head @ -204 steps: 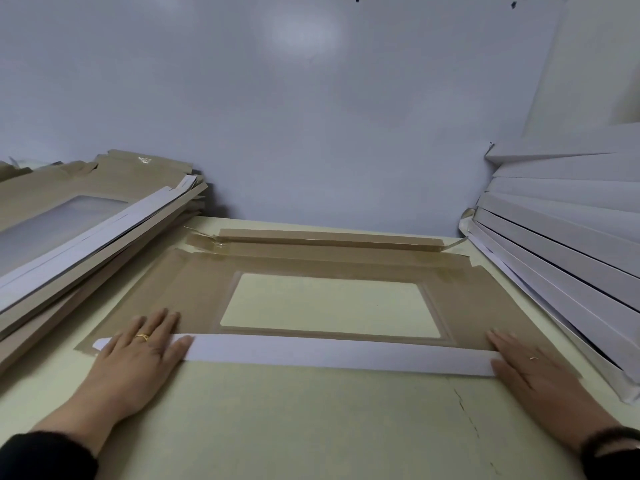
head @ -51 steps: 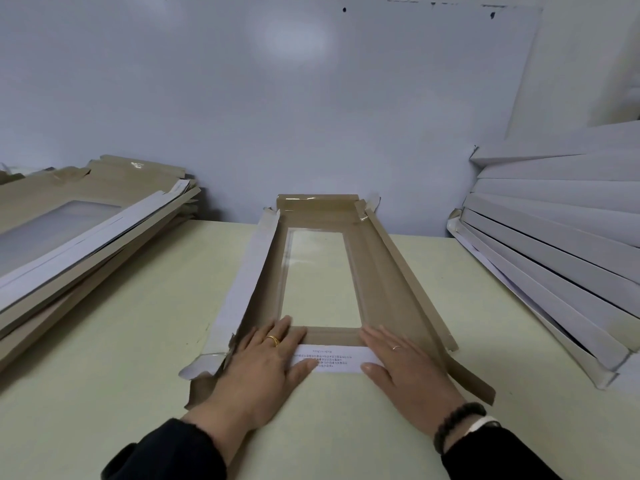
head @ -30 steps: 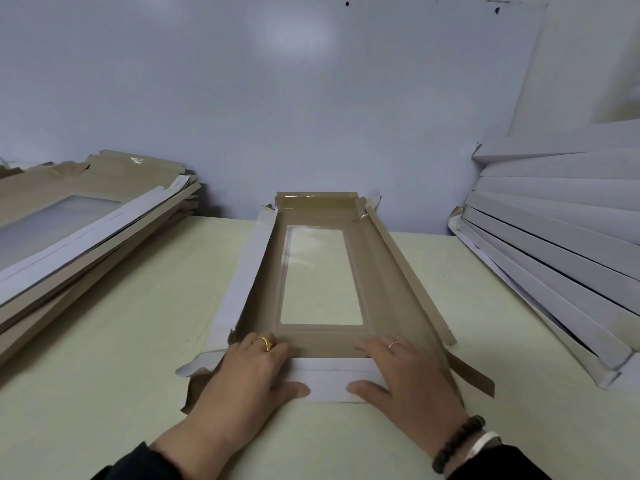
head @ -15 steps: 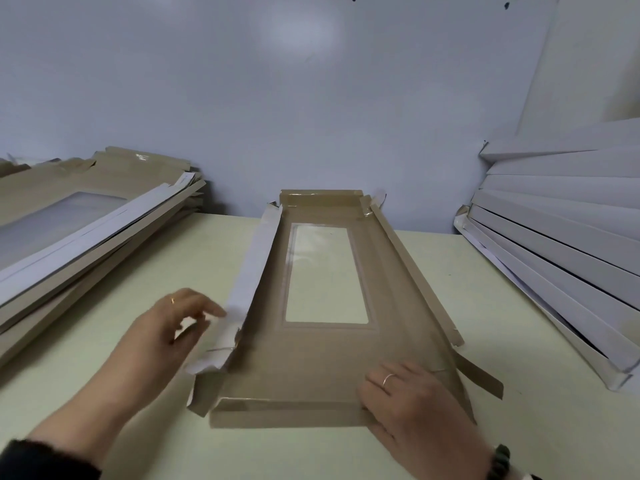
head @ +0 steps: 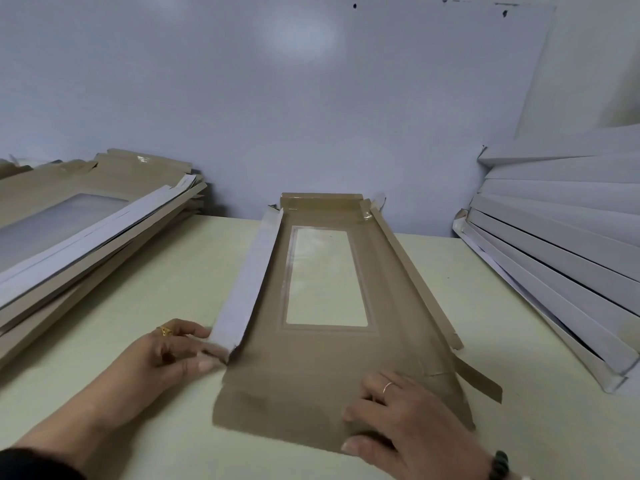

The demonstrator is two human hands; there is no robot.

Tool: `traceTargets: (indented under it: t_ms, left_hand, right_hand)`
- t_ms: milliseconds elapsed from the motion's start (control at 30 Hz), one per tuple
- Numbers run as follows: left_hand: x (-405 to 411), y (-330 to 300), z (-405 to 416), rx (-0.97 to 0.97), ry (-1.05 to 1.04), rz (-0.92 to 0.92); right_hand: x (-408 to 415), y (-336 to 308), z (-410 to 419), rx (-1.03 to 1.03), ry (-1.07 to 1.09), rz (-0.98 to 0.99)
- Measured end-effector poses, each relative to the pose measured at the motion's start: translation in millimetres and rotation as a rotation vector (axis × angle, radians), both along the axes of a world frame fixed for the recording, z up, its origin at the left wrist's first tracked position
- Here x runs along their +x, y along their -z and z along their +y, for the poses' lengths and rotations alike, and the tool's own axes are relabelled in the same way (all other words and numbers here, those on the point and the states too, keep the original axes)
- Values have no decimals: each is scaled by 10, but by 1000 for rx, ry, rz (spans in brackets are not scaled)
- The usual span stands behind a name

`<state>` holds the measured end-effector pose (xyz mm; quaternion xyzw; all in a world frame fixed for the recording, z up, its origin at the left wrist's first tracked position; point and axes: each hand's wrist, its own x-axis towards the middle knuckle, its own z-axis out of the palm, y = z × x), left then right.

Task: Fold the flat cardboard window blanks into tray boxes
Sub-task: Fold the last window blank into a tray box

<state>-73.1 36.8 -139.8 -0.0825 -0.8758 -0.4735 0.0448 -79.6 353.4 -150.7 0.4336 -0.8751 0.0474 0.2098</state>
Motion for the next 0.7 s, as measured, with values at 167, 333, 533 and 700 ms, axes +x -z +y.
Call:
traceTargets:
  t_ms: [167,333,533,700]
  left_hand:
    - [-32,28,111,-87,-144,128]
    - [-19,120,433,-312,-7,269]
    - [-59,199,436,-341,-54,274]
    - [-57,176,429,-261,-38,252]
  right_hand:
    - [24,-1,-3,-13,23,-18]
    - [0,-14,24,-183,15,168]
    - [-181,-124,643,-814,528,140]
    - [-231,-39,979,-557,525,-330]
